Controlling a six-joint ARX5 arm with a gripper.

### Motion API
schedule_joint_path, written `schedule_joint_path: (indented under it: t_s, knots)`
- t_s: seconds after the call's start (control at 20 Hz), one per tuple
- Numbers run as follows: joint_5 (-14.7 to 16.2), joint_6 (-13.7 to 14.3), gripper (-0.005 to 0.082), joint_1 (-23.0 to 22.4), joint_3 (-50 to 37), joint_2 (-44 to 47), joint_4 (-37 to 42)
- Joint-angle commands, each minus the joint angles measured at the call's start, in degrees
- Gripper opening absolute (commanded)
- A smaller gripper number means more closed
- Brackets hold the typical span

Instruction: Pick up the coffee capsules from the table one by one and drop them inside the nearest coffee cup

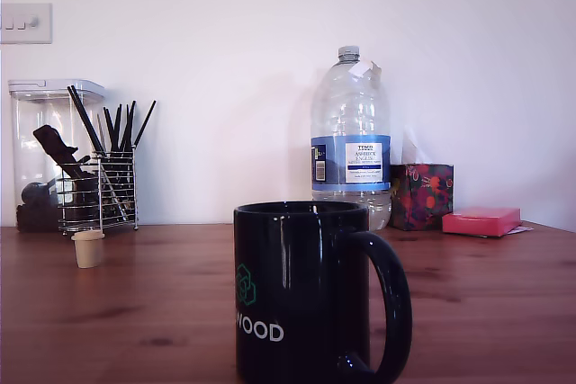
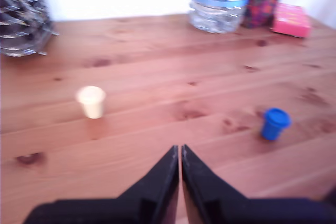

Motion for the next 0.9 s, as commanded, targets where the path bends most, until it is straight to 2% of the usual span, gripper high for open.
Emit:
schedule_joint_path:
  t_s: [0.0,0.3,0.5,0.75,0.85]
  knots:
    - [-1.60,0.11,-0.0019,0.17,-1.60,1.03,1.22]
    - [-6.29,0.33,-0.0019,1.42,-1.73,4.81,10.43]
    - [-6.19,0.52,-0.0019,3.91,-5.11,6.19,19.74]
    - [-5.42,0.37,-0.0019,7.74,-14.91,9.03,34.25]
    - [-5.40,-0.33,-0.0019,8.55,-16.87,11.06,36.30]
